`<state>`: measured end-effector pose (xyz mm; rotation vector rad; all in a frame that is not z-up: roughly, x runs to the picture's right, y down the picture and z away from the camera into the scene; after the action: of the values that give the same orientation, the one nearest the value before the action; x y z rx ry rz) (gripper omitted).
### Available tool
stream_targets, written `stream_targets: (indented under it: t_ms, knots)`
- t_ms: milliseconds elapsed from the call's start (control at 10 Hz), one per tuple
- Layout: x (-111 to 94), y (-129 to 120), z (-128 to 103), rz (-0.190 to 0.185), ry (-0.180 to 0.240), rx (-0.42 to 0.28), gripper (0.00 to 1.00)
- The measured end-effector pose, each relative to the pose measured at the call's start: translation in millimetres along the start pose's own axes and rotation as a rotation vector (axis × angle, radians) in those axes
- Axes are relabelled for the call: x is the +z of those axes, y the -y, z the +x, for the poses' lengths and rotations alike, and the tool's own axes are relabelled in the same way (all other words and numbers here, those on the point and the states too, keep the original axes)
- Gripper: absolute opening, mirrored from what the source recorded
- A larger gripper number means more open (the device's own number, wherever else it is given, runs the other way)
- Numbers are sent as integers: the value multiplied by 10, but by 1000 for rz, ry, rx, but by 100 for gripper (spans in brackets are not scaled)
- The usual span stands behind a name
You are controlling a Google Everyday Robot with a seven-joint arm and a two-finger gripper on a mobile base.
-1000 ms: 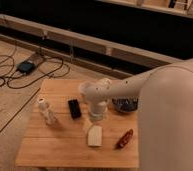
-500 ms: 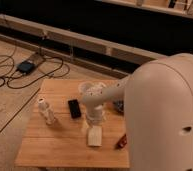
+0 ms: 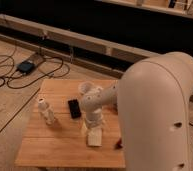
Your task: Wipe the white sponge on the table
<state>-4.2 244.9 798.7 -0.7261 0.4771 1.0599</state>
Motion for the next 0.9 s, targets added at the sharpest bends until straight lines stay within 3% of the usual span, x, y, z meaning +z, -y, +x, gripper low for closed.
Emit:
stream_targets:
  t_ms: [600, 900]
  knots:
    - [110, 27, 24, -18, -5, 35, 5]
    - [80, 156, 36, -27, 10, 64, 0]
